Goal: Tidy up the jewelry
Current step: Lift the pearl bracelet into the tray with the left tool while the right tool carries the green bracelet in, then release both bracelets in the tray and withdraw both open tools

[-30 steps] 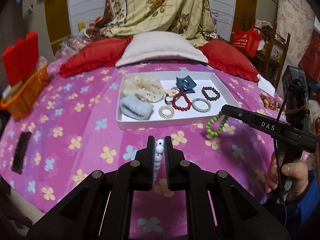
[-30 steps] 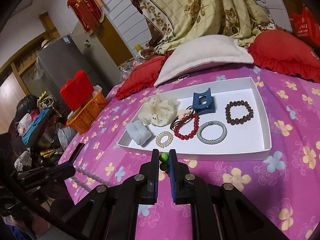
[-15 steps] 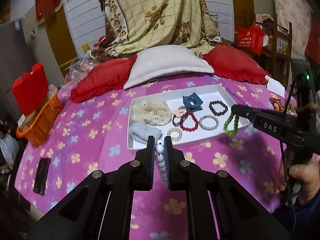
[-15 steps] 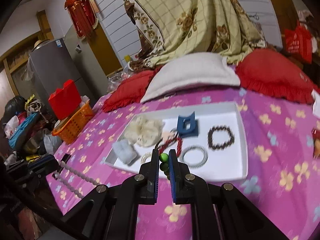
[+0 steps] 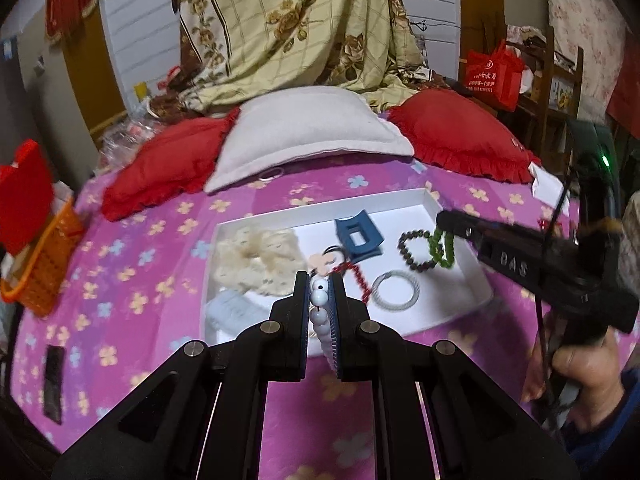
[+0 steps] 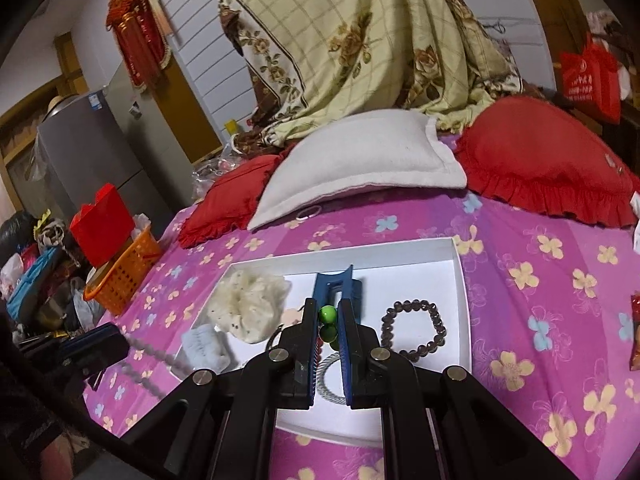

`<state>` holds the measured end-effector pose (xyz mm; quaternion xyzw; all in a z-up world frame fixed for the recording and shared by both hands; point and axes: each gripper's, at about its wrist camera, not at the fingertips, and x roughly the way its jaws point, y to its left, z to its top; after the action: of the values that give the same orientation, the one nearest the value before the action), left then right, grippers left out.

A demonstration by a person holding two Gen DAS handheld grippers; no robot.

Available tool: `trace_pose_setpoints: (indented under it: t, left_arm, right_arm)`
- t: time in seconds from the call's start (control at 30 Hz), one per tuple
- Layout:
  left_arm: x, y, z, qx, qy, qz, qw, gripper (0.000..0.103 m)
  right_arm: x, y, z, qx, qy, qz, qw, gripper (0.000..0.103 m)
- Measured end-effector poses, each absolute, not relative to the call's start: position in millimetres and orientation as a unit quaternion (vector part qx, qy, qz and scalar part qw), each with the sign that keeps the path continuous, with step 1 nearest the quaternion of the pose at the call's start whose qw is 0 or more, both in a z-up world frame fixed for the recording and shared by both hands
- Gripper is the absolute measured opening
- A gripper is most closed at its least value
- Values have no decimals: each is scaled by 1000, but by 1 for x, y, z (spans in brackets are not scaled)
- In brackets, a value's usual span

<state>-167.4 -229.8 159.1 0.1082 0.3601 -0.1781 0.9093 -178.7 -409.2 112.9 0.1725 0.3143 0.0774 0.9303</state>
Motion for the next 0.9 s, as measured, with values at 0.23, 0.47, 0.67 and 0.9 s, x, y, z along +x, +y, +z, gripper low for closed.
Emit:
trace_pose_setpoints:
  t: [0.23, 0.47, 0.67, 0.9]
  left_arm:
    - [-129, -264, 132, 84, 397, -201, 891, 8]
    - [-114, -278, 89, 88, 435, -202, 873, 8]
    - [-113, -276, 54, 85, 467, -202, 857, 8]
    - [-114, -269, 42, 81, 482, -201, 849, 11]
  right_arm:
    - [-168, -418, 93, 184, 342, 71, 919, 9]
    - [-161, -418, 75, 171, 376, 46, 910, 9]
    - [-156, -417, 61, 157, 403, 25, 901, 9]
    - [-154, -413, 52, 142, 418, 10, 897, 9]
